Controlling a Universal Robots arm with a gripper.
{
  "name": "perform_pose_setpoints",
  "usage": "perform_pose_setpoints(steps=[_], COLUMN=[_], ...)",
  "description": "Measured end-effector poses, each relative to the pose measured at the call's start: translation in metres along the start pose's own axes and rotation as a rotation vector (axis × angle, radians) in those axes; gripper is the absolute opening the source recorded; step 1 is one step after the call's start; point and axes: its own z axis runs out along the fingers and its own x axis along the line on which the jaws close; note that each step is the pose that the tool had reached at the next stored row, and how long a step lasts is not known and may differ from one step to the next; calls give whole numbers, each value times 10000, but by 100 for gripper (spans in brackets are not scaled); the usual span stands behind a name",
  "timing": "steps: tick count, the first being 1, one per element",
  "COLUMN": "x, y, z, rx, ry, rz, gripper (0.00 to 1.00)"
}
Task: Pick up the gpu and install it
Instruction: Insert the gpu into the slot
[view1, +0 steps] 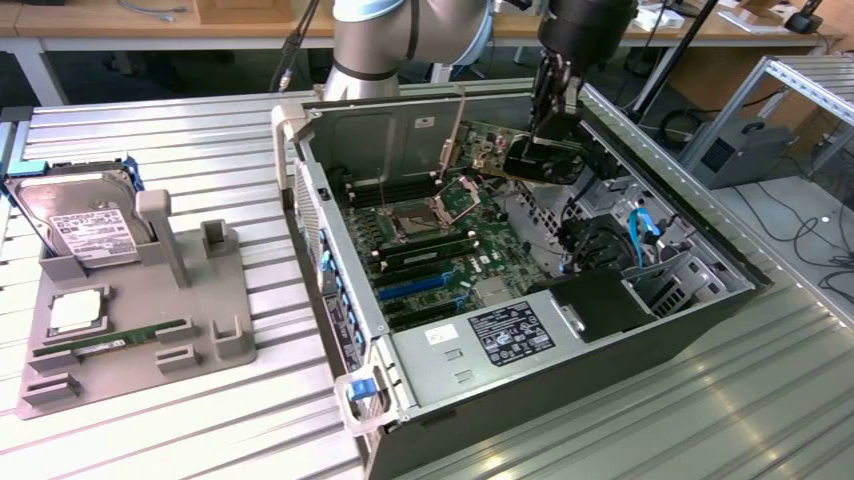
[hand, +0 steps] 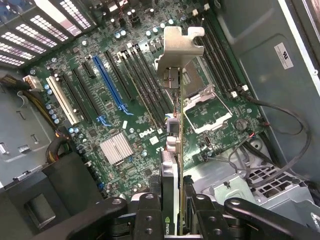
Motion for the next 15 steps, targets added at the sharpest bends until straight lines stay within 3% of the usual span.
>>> perform_pose_setpoints(steps=[15], x=[0], y=[0], z=[1], rx=[-6], ry=[-32], rz=[-1122], gripper=[27])
